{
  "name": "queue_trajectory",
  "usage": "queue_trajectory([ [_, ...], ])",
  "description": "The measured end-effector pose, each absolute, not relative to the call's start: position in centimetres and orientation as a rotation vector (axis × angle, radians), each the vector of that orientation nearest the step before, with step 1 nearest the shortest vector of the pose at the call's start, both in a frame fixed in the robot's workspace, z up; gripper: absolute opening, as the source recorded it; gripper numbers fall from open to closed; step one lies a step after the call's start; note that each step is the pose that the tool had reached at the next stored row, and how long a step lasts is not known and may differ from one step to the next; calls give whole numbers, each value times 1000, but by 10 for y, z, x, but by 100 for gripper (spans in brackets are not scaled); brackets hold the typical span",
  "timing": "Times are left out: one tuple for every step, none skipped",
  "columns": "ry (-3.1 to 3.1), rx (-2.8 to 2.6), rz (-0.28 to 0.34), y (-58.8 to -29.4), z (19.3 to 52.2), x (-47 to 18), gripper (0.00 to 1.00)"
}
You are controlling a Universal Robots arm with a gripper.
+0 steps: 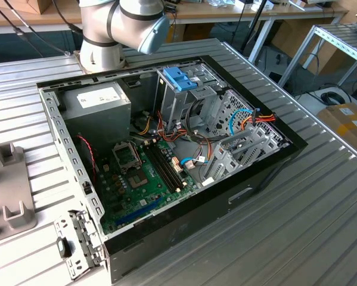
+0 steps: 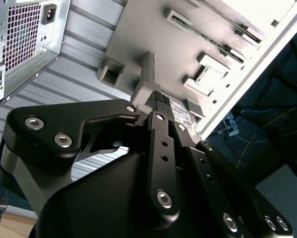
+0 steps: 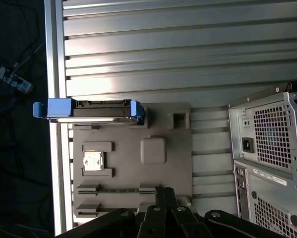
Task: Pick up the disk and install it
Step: 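Reach for the disk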
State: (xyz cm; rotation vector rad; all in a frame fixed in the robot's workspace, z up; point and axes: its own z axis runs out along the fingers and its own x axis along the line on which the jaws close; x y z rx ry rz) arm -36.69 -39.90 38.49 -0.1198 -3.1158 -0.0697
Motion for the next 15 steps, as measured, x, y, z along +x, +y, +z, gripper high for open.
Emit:
queue_trajectory([
  [-3116, -120, -70, -399, 385, -367, 10],
  [-3116, -120, -70, -399, 385, -368, 10],
  [-3116, -120, -70, -399, 385, -368, 10],
  [-3116, -120, -70, -399, 385, -369, 10],
  [-3116, -120, -70, -399, 385, -369, 10],
  [-3116, -120, -70, -399, 385, -370, 10],
  [-3116, -120, -70, -399, 385, -371, 10],
  [-3116, -120, -70, -399, 385, -371, 10],
  [-3116, -120, -70, -399, 385, -372, 10],
  [-3116, -120, -70, -399, 384, -372, 10],
  [-3116, -120, -70, -399, 384, -373, 10],
  [-3116, -120, -70, -399, 384, -374, 10],
  [-3116, -120, -70, -399, 384, -375, 10],
  [-3116, -120, -70, -399, 384, -376, 10],
  [-3116, -120, -70, -399, 384, -376, 10],
])
